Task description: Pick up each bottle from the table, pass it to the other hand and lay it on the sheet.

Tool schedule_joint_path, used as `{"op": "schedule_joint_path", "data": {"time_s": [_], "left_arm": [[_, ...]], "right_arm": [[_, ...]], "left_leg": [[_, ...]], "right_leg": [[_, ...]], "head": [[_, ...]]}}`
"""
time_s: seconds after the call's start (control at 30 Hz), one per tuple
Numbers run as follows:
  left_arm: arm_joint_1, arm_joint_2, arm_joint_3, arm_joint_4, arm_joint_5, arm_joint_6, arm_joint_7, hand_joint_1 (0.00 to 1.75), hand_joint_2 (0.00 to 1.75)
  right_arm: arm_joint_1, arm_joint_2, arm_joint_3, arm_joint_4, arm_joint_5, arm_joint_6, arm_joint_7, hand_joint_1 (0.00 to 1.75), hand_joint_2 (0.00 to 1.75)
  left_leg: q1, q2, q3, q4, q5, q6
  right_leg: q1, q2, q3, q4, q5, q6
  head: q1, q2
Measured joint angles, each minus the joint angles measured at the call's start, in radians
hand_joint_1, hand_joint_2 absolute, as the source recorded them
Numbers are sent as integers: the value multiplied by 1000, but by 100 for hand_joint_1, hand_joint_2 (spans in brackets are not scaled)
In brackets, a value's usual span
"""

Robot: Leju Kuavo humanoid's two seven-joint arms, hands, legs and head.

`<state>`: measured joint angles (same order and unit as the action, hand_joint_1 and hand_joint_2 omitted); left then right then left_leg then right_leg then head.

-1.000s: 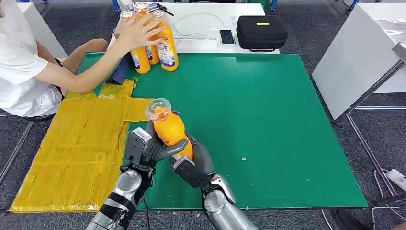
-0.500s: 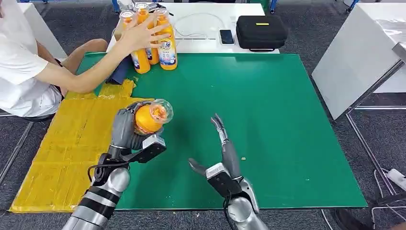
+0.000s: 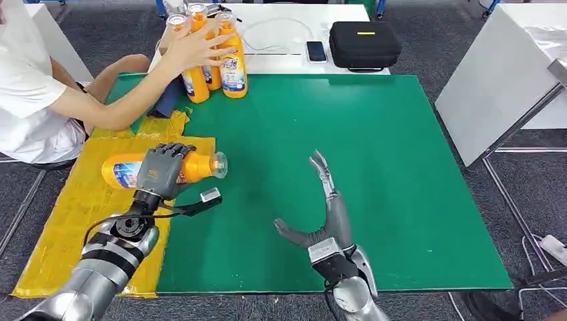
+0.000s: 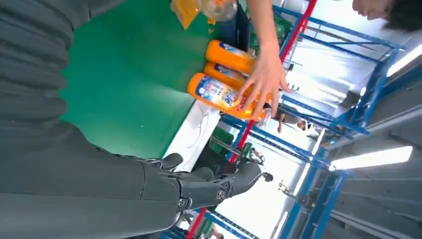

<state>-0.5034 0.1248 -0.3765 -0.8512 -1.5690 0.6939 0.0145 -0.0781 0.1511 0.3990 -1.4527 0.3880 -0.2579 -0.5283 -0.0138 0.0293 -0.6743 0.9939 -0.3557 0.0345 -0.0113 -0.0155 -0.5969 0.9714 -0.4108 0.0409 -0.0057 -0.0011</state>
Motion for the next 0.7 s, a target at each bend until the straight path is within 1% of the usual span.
{"op": "schedule_joint_path", "data": {"time_s": [0.2, 0.37, 0.63, 0.67, 0.7], "left_arm": [[-20, 26, -26, 66, 0, 2, 3, 175, 175], [-28, 31, -37, 89, 0, 3, 3, 175, 175], [-67, 42, -50, 228, 7, 5, -48, 175, 175], [-74, 42, -55, 262, 6, 6, -48, 101, 175], [-79, 42, -65, 288, 6, 6, -45, 14, 175]], "right_arm": [[-3, -11, 3, -3, -1, 2, -3, 0, 175], [-5, -13, 3, -3, -2, 3, -3, 0, 175], [-24, -30, 32, -3, -15, 10, -15, 0, 175], [-28, -32, 37, -3, -16, 10, -16, 0, 175], [-33, -34, 41, -2, -17, 12, -17, 0, 175]], "left_leg": [[0, 0, 0, 0, 0, 0], [0, 0, 0, 0, 0, 0], [0, 0, 0, 0, 0, 0], [0, 0, 0, 0, 0, 0], [0, 1, 0, 0, 0, 0]], "right_leg": [[0, 0, 0, 0, 0, 0], [0, 0, 0, 0, 0, 0], [0, 0, 0, 0, 1, -2], [0, 0, 0, 0, 1, -2], [0, 0, 0, 0, 1, -2]], "head": [[0, 0], [0, 0], [0, 0], [0, 0], [0, 0]]}}
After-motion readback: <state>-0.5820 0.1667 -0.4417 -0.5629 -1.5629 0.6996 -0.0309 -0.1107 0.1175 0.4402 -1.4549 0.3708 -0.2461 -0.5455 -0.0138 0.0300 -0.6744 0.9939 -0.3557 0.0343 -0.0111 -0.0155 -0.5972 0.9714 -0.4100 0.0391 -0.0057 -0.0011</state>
